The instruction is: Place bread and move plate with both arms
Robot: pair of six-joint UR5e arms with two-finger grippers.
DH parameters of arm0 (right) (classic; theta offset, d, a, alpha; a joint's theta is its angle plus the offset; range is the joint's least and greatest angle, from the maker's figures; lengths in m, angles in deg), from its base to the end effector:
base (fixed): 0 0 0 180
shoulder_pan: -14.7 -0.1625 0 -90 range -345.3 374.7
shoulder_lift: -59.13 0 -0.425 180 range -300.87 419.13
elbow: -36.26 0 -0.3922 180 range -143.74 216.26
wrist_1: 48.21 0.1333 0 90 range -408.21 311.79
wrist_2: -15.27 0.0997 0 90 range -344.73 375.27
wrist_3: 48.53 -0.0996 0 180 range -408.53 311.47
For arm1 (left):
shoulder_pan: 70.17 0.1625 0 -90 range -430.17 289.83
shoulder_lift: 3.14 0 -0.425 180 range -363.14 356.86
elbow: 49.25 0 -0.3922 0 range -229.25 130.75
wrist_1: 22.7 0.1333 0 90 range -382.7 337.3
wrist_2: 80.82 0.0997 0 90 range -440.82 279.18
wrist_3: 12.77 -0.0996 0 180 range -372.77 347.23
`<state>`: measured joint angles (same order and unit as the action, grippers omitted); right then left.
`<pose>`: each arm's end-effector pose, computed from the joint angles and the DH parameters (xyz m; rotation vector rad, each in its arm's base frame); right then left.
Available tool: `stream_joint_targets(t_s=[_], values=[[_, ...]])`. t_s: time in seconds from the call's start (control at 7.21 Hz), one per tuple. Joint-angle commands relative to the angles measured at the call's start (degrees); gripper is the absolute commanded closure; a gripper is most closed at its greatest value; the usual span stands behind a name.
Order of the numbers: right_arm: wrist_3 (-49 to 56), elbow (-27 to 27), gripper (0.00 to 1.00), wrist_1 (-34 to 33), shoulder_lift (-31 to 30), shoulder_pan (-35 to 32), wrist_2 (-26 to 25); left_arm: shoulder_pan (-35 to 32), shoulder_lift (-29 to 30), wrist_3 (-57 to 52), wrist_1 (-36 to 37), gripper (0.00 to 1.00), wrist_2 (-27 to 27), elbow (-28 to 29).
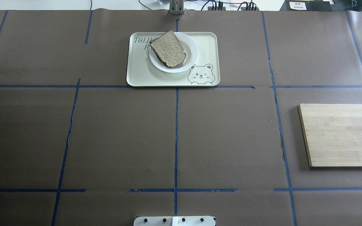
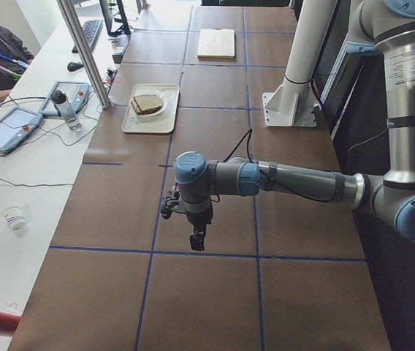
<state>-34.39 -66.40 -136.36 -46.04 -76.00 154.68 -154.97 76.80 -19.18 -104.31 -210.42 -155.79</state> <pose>0.0623 -0.3788 0.6558 0.1009 -0.8583 -0.2149 -0.0321 -0.4172 0.6167 -0.0247 0.6924 0.1830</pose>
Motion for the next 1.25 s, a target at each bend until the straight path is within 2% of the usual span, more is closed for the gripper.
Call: stream_joint_targets(t_s=[0.0,1.11], values=[[-0.33,-0.08,0.00,0.09,0.05,0.00,-0.01,-3.17,-1.35,-0.01,0.05,0.00,-5.82,0.37],[-0.16,0.00,0.00,0.09,-0.21,0.00,0.17,-3.18,-1.71,0.52,0.49,0.00,-4.70,-0.16]])
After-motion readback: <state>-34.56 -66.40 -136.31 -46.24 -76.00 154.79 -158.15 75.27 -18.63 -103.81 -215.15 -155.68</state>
